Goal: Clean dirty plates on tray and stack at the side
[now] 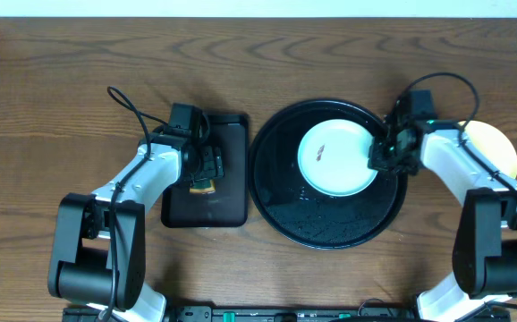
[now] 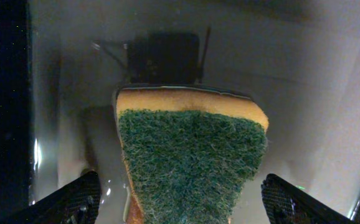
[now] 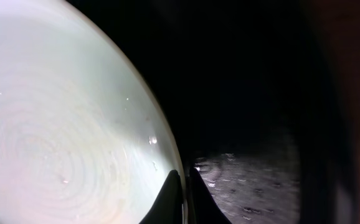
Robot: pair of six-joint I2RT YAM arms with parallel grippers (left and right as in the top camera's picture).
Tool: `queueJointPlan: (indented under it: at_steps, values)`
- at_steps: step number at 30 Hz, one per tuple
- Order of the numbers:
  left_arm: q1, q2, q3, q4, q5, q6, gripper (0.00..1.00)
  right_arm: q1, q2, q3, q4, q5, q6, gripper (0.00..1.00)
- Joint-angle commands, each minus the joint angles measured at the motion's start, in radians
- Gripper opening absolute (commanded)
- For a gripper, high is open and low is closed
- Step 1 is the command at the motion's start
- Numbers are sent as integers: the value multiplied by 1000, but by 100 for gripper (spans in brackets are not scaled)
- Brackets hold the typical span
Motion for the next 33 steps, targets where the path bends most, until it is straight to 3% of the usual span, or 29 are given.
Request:
queueJointPlan:
  at_steps: [1,8,12,17,19,23,26,27,28,29,33]
  values:
    - [-2,16,-6,-2,-7,0,84,28,-19,-17,16,17,20,1]
    - [-2,17,-6,5,-9,-1,84,35,-19,-17,32,44,-93,2]
    - [-2,17,-6,5,-6,-2,78,37,-19,-17,42,43,-92,3]
    - [-4,17,-6,4,17,-2,78,37,-19,-17,56,43,-92,4]
    - [-5,17,-6,5,17,-2,65,37,-19,-17,56,43,-92,5]
    - [-12,18,-6,5,17,-2,8,37,-19,-17,52,43,-93,7]
    - [-15,18,-6,10,13,-2,8,37,-19,-17,51,43,-93,8]
    - [-15,18,-5,17,13,-1,16,37,-19,-17,51,43,-93,7]
    - [-13,18,-2,18,13,-1,36,37,-19,-17,51,43,-93,8]
    - [-11,17,7,15,13,-1,39,37,-19,-17,52,43,-93,8]
    - [-12,17,23,19,13,-2,38,37,-19,-17,51,43,-93,8]
